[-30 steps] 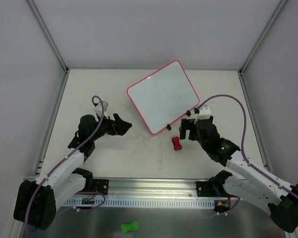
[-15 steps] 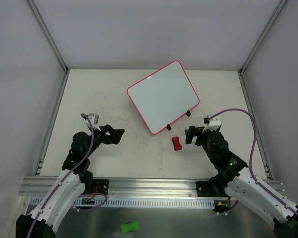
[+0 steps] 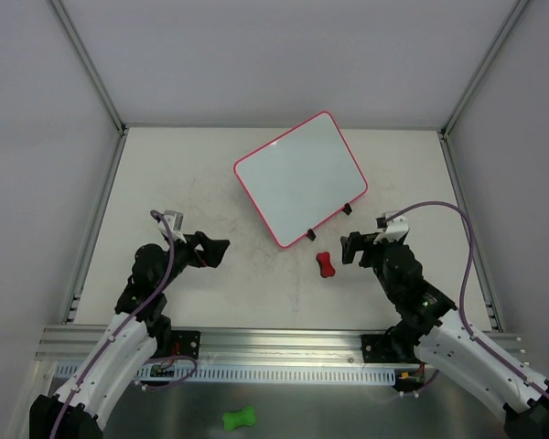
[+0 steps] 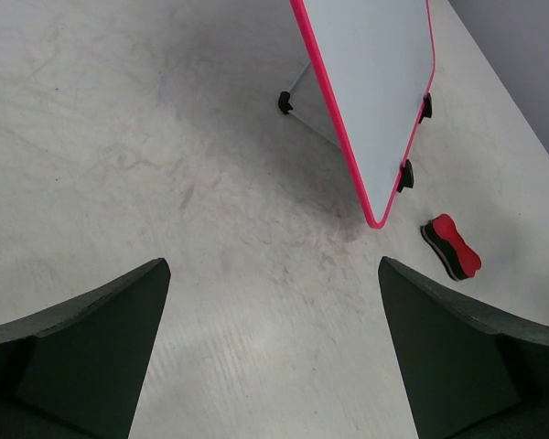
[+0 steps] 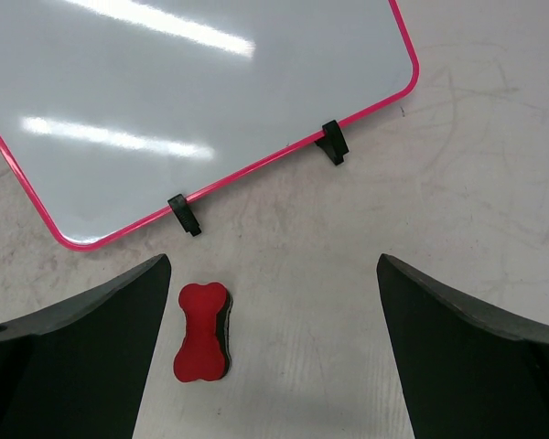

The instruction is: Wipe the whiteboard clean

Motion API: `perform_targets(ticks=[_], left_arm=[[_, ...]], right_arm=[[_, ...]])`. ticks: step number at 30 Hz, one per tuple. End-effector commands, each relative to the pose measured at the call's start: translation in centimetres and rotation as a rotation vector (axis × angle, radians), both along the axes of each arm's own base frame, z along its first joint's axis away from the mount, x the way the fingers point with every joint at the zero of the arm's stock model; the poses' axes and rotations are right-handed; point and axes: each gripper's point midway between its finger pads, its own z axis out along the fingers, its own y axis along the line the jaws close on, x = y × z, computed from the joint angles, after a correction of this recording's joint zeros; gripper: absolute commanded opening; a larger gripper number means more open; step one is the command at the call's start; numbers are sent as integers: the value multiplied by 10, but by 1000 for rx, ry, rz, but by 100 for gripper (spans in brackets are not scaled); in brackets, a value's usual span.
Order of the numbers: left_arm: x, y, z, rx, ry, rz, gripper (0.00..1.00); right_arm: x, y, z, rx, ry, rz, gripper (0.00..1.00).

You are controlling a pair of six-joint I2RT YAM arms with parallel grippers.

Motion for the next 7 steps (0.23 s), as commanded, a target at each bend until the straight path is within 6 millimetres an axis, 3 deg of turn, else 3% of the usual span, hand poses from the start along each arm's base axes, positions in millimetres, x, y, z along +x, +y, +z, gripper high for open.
perform_targets(ticks=[1,7], left_arm=[[1,-5,11,2,-46,-30,99],[1,-5,14,-1,-55,-33,99]], right_arm=[[5,-4,10,7,-45,-25,99],[5,-4,7,-6,-39,-25,99]])
